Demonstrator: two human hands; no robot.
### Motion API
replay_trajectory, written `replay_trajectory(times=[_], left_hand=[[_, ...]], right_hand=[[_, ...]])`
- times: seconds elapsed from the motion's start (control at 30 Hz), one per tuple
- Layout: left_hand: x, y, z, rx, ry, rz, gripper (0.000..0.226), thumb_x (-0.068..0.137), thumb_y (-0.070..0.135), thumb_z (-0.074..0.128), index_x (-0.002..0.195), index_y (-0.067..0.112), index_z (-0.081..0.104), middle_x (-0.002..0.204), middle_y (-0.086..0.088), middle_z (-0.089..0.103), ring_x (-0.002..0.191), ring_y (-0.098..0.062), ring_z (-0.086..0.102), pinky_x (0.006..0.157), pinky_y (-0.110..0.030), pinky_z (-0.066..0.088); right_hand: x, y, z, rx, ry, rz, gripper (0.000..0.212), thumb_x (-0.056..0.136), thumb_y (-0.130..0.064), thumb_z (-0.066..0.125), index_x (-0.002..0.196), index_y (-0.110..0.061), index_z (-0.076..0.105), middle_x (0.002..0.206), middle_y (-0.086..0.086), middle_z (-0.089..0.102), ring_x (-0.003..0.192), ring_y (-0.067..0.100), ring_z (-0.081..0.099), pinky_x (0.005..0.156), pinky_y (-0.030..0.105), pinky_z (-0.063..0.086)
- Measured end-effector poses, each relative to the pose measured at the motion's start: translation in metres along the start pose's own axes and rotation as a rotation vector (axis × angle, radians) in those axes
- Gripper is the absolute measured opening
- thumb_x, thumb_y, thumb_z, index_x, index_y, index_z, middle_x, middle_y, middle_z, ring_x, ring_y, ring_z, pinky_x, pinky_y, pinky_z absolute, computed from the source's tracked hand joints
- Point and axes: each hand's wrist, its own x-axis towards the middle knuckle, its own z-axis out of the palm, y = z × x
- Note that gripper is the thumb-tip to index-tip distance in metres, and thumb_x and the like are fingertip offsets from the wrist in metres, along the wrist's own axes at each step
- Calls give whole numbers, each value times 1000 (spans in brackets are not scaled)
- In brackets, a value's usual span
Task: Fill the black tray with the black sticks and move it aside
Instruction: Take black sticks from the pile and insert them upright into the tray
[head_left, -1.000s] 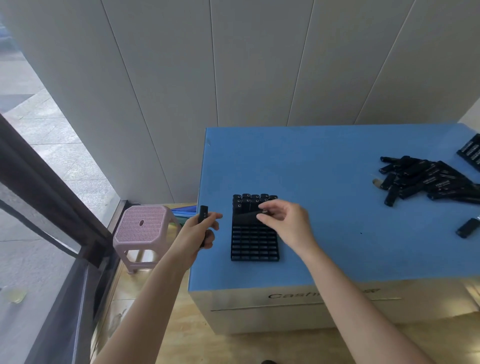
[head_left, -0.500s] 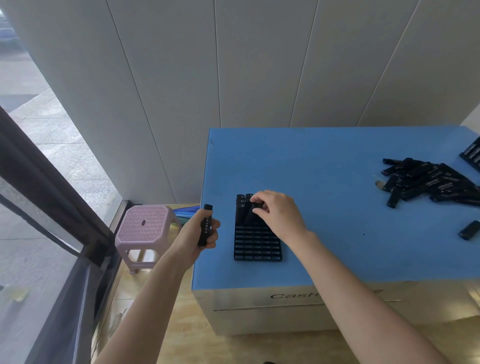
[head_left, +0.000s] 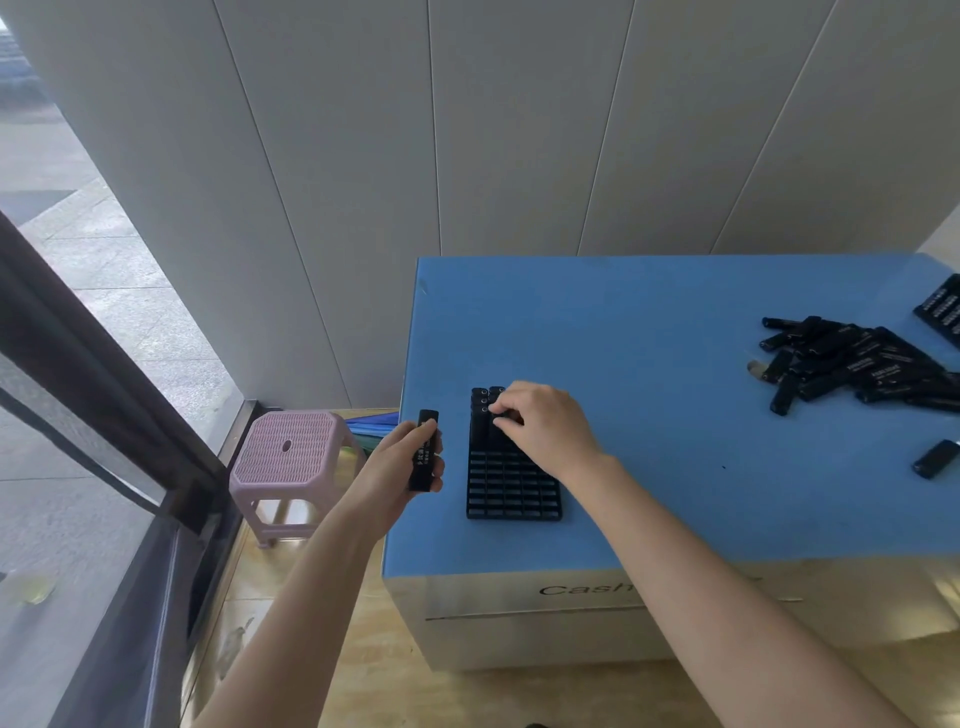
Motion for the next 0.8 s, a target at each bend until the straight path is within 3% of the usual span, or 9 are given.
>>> replay_trajectory(times=[0.1,0.2,0.3,0.4,0.47,0.7,0.8], left_hand=[[-2,0,1,100,16,38,16,97,21,47,92,8,54,83,-6,51,68,-16,48,67,-28,41],[-4,0,3,154,-5,84,16,95,21,51,93,6,58,79,0,58,72,-13,54,67,-25,43],[-4,0,5,123,-21,105,13,92,18,55,89,6,62,68,1,58,63,-9,55,61,-22,44],[-1,-3,8,91,-34,129,7,90,13,57,90,7,61,71,-1,61,68,-11,59,68,-23,50],[0,-5,10,66,-65,156,5,89,9,58,93,7,61,73,0,66,70,-11,65,70,-23,54],[4,-5,10,59,-139,195,7,87,3,60,91,7,63,79,-1,70,77,-14,66,75,-24,55],[8,-5,7,290,-29,253,7,88,5,59,85,11,62,81,-3,67,77,-17,63,78,-29,52]], right_hand=[[-7,-2,3,-46,85,-39,20,90,-19,55,107,-18,66,109,-8,58,100,11,53,70,24,40],[-22,-12,9,167,121,-5,19,92,-24,51,105,-20,65,100,-9,62,88,5,57,70,23,46],[-34,-26,16,525,-69,242,30,97,-32,41,103,-15,65,84,-2,68,70,9,64,71,30,54],[-43,-35,17,909,-328,556,49,99,-42,28,102,-7,62,80,6,69,68,16,66,69,26,55],[-47,-38,13,1076,-417,635,54,99,-45,24,93,-8,63,76,7,69,66,17,66,67,25,54],[-49,-22,4,1333,-442,728,31,93,-37,51,80,-12,63,64,0,59,53,10,55,54,20,49],[-49,-5,1,1094,-256,603,14,88,-26,61,80,-15,59,71,-1,58,60,10,59,59,18,52]])
